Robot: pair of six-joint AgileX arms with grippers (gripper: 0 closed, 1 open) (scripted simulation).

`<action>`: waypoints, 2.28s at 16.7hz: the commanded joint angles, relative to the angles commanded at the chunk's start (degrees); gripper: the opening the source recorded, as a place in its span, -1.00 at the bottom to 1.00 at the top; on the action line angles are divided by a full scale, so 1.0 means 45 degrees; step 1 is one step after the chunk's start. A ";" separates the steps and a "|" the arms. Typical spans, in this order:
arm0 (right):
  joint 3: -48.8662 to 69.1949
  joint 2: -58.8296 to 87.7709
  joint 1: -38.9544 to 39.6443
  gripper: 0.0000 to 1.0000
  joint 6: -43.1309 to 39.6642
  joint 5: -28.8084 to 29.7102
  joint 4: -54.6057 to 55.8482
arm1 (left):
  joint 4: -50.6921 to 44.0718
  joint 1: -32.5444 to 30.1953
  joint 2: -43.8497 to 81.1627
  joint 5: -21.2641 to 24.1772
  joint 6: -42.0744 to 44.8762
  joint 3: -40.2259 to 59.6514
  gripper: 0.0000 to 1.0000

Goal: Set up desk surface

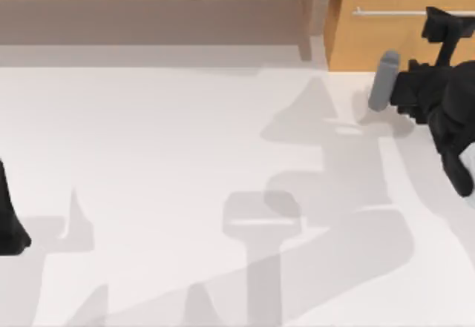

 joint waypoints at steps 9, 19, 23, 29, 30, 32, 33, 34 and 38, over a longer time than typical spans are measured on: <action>0.1769 -0.0183 0.4174 1.00 0.4275 0.1619 -0.1481 | 0.0000 0.0000 0.0000 0.0000 0.0000 0.0000 1.00; 0.9743 0.1998 0.7292 1.00 1.3534 0.5421 -0.6839 | 0.0000 0.0000 0.0000 0.0000 0.0000 0.0000 1.00; 1.3249 0.3116 0.7627 1.00 1.6720 0.6794 -0.9129 | 0.0000 0.0000 0.0000 0.0000 0.0000 0.0000 1.00; 1.6436 0.4347 0.7762 1.00 1.9347 0.7916 -1.1211 | 0.0000 0.0000 0.0000 0.0000 0.0000 0.0000 1.00; 1.6567 0.4406 0.7762 1.00 1.9456 0.7960 -1.1300 | 0.0000 0.0000 0.0000 0.0000 0.0000 0.0000 1.00; 1.6582 0.4413 0.7763 1.00 1.9468 0.7965 -1.1310 | 0.0000 0.0000 0.0000 0.0000 0.0000 0.0000 1.00; 1.6582 0.4413 0.7763 1.00 1.9468 0.7965 -1.1310 | 0.0000 0.0000 0.0000 0.0000 0.0000 0.0000 1.00; 1.6582 0.4413 0.7763 1.00 1.9468 0.7965 -1.1310 | 0.0000 0.0000 0.0000 0.0000 0.0000 0.0000 1.00; 1.7064 0.4733 0.7645 1.00 1.9470 0.7845 -1.1600 | 0.0000 0.0000 0.0000 0.0000 0.0000 0.0000 1.00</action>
